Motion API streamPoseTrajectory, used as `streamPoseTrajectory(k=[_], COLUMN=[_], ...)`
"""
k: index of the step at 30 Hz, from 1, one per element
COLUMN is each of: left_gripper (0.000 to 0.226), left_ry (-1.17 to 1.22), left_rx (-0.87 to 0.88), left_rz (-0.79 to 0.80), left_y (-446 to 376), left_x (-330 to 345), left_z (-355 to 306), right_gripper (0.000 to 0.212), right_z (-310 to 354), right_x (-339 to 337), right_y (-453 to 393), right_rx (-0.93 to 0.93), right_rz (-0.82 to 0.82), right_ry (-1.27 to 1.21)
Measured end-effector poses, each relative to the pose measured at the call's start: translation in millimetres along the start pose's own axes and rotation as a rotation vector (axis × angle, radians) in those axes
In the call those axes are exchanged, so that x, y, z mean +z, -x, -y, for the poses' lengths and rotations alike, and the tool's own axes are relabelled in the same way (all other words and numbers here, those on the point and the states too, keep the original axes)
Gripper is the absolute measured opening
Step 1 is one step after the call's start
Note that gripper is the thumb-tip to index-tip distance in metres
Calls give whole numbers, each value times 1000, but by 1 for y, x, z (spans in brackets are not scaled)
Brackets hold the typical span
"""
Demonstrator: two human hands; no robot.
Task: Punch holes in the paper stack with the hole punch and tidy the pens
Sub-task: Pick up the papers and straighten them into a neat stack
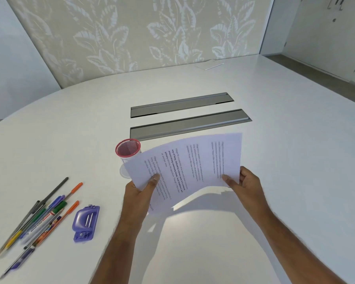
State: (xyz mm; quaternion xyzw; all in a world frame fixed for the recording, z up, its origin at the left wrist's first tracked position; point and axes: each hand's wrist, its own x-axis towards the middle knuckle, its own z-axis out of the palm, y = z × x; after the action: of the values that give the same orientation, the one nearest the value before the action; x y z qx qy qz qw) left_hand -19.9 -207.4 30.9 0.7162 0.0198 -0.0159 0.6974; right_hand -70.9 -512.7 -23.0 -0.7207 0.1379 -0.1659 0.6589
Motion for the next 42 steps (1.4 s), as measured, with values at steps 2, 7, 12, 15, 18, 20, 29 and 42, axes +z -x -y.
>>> streamPoseTrajectory(k=[2,7,12,15,18,20,29,42], left_gripper=[16,24,33,35,35,36,38,14], left_ry=[66,182,310,436,551,546,533,-235], left_rx=[10,17,-28,-29,-78,-119,-200,-221], left_rz=[24,70,126,180,161,126,38,-81], left_y=[0,3,10,19,29,34,52,52], left_x=[-3,-3,4,13,22,25,-4,-65], left_z=[-2,-7,-1,6,14,21,46,70], right_gripper=[29,44,35,48,55,52,40,48], right_z=[4,16,24,27,28,27,11,2], right_x=[-2,-1,22,40,53,58,60,65], right_y=[1,4,13,20,25,27,37,40], right_rx=[9,35,84,144,172,181,192,236], right_rz=[-22,20,94,100,94,83,85,253], right_ry=[-64,-326,-531,-577,-567,-555,-331,155])
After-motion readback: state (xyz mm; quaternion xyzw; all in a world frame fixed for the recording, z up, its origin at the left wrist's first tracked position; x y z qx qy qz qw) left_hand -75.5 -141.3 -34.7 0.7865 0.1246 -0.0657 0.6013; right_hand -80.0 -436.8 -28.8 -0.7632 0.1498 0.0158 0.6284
